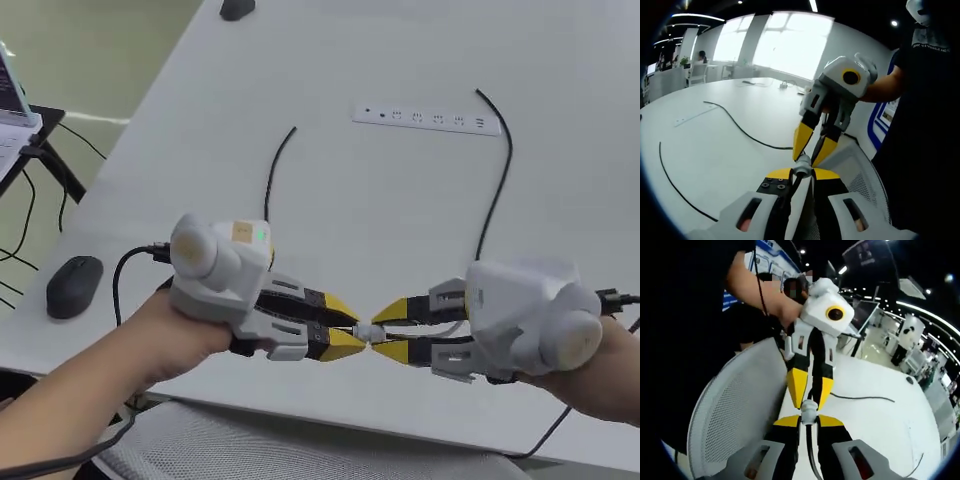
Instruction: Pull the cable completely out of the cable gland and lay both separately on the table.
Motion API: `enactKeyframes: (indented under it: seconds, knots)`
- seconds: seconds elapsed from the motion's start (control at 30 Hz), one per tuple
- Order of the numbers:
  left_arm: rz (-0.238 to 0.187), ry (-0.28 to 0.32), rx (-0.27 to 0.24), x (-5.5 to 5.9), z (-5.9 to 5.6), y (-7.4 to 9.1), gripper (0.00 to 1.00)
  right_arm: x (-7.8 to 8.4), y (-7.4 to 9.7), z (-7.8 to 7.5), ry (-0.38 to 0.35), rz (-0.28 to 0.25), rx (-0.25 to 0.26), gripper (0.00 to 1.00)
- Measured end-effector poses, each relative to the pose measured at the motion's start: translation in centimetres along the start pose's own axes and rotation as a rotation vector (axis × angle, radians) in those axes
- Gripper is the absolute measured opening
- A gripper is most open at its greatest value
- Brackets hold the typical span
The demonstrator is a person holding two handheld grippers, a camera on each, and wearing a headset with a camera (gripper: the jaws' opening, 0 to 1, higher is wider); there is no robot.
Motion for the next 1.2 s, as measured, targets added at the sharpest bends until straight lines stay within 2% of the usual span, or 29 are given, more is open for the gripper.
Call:
enactKeyframes:
  seconds: [0.03,0.27,0.43,0.53,0.63,0.7,0.73,0.77,0.8,0.87,0.9,0.93,1.0,1.07,1.1,1.2]
  knots:
    - [-0.002,0.003,0.000,0.0,0.0,0.0,0.15,0.0,0.0,0.0,0.031,0.005,0.016,0.07]
    - [-0.004,0.019,-0.010,-0.1,-0.2,-0.1,0.15,0.0,0.0,0.1,0.068,0.022,0.032,0.08]
    - [-0.012,0.021,-0.015,-0.2,-0.2,-0.1,0.15,0.1,0.1,-0.1,0.042,0.021,0.025,0.08]
    - [-0.011,0.018,-0.019,-0.3,-0.1,-0.1,0.15,0.2,0.2,-0.3,-0.019,0.011,0.014,0.08]
    - [-0.010,0.016,-0.022,-0.3,0.0,-0.1,0.15,0.1,0.3,-0.3,-0.120,-0.028,-0.011,0.09]
    - [-0.006,0.009,-0.023,-0.2,-0.1,0.0,0.15,0.2,0.5,-0.1,-0.187,-0.050,-0.051,0.12]
    - [-0.004,0.007,-0.022,-0.2,-0.1,0.0,0.15,0.4,0.7,-0.3,-0.246,-0.066,-0.067,0.12]
    - [-0.002,0.004,-0.022,-0.1,-0.1,0.0,0.15,0.3,0.8,-0.2,-0.331,-0.095,-0.104,0.14]
    - [-0.001,0.002,-0.021,-0.1,-0.1,0.0,0.15,0.2,1.2,-0.2,-0.460,-0.131,-0.156,0.15]
    - [-0.006,-0.005,-0.018,-0.1,-0.2,0.1,0.15,0.7,1.5,-1.0,-0.579,-0.154,-0.192,0.17]
    - [-0.010,-0.006,-0.017,-0.2,-0.3,0.1,0.15,0.7,1.6,-1.2,-0.601,-0.169,-0.213,0.18]
    - [-0.011,-0.006,-0.018,-0.2,-0.3,0.2,0.15,0.4,1.9,-1.3,-0.652,-0.201,-0.267,0.18]
    - [-0.007,-0.013,-0.017,-0.2,-0.3,0.2,0.15,0.2,2.0,-2.3,-0.707,-0.243,-0.275,0.17]
    - [-0.013,-0.020,-0.011,-0.4,-0.5,0.3,0.15,0.1,2.0,-3.1,-0.769,-0.261,-0.301,0.16]
    - [-0.011,-0.024,-0.009,-0.5,-0.6,0.4,0.15,0.2,1.9,-3.1,-0.807,-0.255,-0.345,0.15]
    - [-0.007,-0.032,-0.010,-0.6,-0.6,0.4,0.15,0.0,1.7,-2.9,-0.833,-0.262,-0.407,0.20]
Point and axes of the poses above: the centre of the closed fingertips' face, and the gripper's own axes: y roughly backward along the fingers, z roughly to its left, x roughly out of its underside, the point moved 2 cm from there along y, roughly backward along the fingers, and after that the axes turned 5 degrees about z, right-handed, at the moved point
